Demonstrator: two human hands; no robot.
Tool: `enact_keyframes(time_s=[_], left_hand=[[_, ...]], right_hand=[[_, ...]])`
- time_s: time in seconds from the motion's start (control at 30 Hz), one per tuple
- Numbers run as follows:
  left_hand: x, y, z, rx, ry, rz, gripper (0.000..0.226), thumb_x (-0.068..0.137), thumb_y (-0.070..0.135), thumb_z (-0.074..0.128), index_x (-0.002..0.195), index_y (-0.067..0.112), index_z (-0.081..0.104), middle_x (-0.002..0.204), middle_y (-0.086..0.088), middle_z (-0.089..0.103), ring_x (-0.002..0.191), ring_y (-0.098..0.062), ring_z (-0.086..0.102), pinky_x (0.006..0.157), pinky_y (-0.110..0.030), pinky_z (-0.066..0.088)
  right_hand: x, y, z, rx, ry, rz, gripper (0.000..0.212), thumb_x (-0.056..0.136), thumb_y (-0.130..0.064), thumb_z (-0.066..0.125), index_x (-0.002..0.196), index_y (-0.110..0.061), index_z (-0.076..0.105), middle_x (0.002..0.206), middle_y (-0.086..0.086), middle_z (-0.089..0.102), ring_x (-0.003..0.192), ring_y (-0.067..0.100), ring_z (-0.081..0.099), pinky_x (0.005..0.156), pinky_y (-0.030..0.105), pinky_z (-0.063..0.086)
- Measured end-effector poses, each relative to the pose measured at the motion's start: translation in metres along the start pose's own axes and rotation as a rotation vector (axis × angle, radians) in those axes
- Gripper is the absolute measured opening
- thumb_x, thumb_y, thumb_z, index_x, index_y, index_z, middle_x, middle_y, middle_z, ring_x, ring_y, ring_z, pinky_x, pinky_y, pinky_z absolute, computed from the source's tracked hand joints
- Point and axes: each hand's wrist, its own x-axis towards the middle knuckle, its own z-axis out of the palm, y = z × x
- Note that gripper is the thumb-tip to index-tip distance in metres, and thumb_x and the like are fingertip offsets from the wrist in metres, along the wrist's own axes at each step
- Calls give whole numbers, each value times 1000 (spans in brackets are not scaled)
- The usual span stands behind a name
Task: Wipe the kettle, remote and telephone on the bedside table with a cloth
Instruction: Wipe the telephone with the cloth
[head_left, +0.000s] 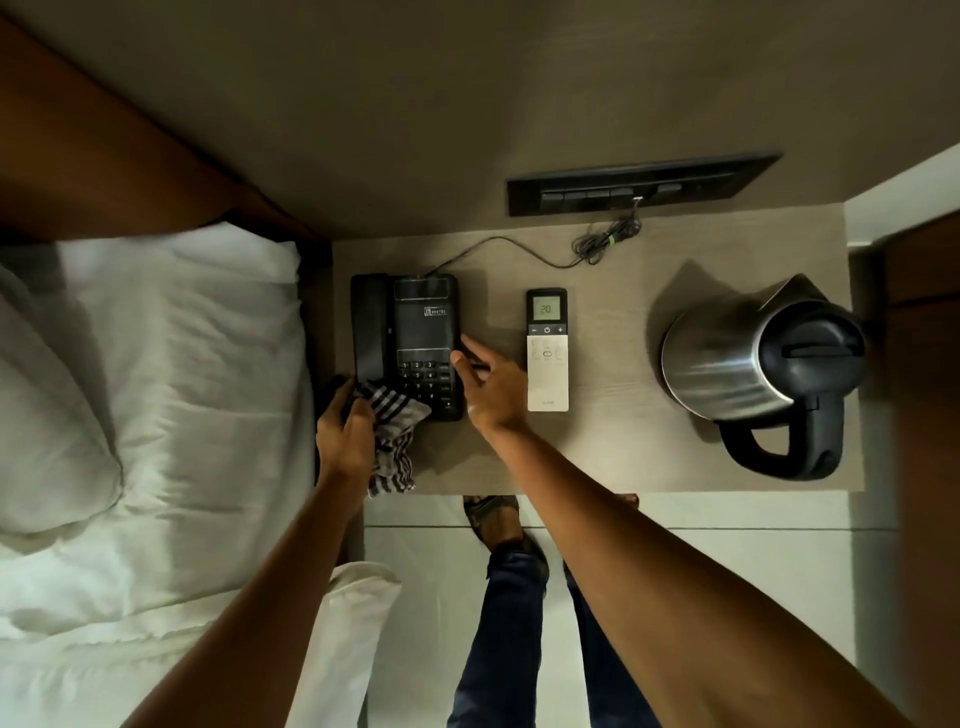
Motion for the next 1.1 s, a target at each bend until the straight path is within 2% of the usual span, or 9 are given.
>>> enact_keyframes(time_s=[0.17, 0.43, 0.57, 0.67, 0.83, 0.9, 0.97, 1.03, 1.1], left_hand=[[-5, 5, -4, -31, -51, -5, 50, 103, 15, 45, 152, 22, 47, 142, -9, 61, 127, -25, 59, 112, -47, 49], [-5, 4, -9, -61, -72, 8, 48, 103, 15, 45, 151, 22, 49, 139, -10, 63, 123, -23, 62, 110, -46, 51], [-15, 4, -10, -38, -1, 72, 49, 99, 13, 47, 147, 21, 53, 139, -10, 62, 125, -23, 62, 110, -48, 51], [-28, 5, -8, -45, 58, 146, 45, 95, 12, 50, 139, 21, 56, 135, -12, 63, 124, -29, 62, 106, -51, 53], [-62, 19, 5, -48, 7, 176, 27, 99, 14, 54, 106, 38, 63, 110, -4, 70, 102, -22, 69, 89, -43, 59], [-74, 23, 9, -34, -48, 162, 20, 101, 14, 54, 110, 27, 65, 110, -7, 72, 103, -26, 70, 86, -40, 58], [-90, 32, 21, 24, -80, 173, 17, 101, 12, 54, 104, 23, 67, 101, -7, 73, 97, -28, 71, 76, -34, 58], [-108, 43, 34, 93, -72, 186, 24, 100, 10, 54, 94, 29, 67, 93, 1, 72, 92, -25, 70, 70, -30, 54], [-127, 54, 51, 172, -86, 179, 24, 100, 11, 55, 91, 30, 67, 94, 3, 73, 93, -25, 70, 77, -37, 57]], right_hand=[[0, 2, 1, 5, 9, -5, 42, 106, -26, 64, 146, -12, 63, 141, 17, 70, 122, 30, 73, 102, 33, 58], [5, 13, 3, 45, 12, -17, 42, 105, -23, 66, 145, -10, 63, 138, 18, 72, 119, 30, 74, 105, 41, 60], [1, 17, 4, 44, 35, 3, 45, 105, -30, 66, 146, -10, 62, 136, 18, 73, 120, 28, 73, 103, 39, 61], [-6, 23, 7, 58, 96, 24, 45, 106, -35, 63, 142, -7, 65, 129, 17, 76, 116, 26, 74, 101, 41, 61], [-41, 35, -2, 73, 125, 84, 41, 109, -38, 57, 136, -8, 67, 123, 13, 77, 108, 18, 70, 93, 34, 59], [-63, 43, -10, 167, 109, 132, 37, 109, -37, 56, 121, -6, 72, 105, 9, 78, 97, 19, 73, 83, 35, 61], [-85, 56, -25, 231, 127, 161, 37, 109, -35, 57, 101, -3, 75, 85, 6, 76, 82, 21, 73, 73, 36, 61], [-102, 66, -43, 242, 107, 209, 42, 108, -40, 57, 95, -5, 75, 87, 12, 79, 83, 27, 76, 78, 47, 64], [-115, 76, -68, 263, 118, 224, 43, 106, -46, 56, 98, -9, 76, 93, 11, 81, 86, 24, 78, 80, 46, 65]])
